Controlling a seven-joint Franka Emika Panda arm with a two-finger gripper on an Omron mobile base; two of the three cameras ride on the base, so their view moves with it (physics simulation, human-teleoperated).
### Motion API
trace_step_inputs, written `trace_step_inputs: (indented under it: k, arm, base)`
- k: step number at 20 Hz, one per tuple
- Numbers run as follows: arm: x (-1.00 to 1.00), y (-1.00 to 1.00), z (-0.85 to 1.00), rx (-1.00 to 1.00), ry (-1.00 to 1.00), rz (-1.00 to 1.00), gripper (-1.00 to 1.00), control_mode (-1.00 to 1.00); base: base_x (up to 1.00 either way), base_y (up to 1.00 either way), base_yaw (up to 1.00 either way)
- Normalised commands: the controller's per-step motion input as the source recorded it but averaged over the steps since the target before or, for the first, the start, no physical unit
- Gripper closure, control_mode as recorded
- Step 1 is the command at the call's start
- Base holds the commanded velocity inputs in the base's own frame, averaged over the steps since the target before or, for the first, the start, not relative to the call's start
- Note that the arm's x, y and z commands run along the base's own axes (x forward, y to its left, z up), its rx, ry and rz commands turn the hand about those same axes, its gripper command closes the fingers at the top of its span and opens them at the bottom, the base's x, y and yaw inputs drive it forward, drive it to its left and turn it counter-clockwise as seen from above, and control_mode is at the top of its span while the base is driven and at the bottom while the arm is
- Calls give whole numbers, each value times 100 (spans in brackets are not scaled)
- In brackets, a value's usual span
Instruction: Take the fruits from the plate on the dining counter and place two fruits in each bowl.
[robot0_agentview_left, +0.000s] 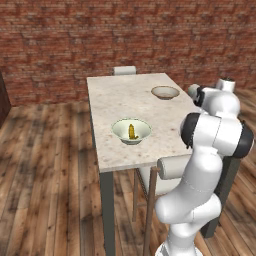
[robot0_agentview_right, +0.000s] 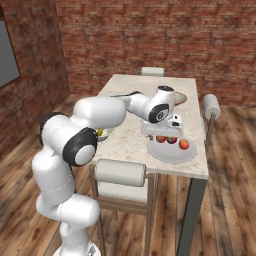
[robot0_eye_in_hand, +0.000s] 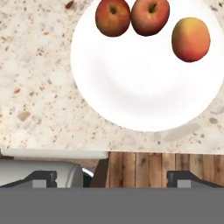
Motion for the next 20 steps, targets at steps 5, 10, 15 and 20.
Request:
trace_step_inputs:
  k: [5,10,15,20]
  arm:
    - [2,-60,-3,0,0,0,-100,-100]
    - [6,-27,-29,2,2,0,-100,-100]
    - [28,-1,-23,1,0,0,-100,-100]
    - [34,-3,-10,2,0,1,-100,-100]
  base:
    - [0,0,0]
    - [0,0,0]
    - [0,0,0]
    - [0,0,0]
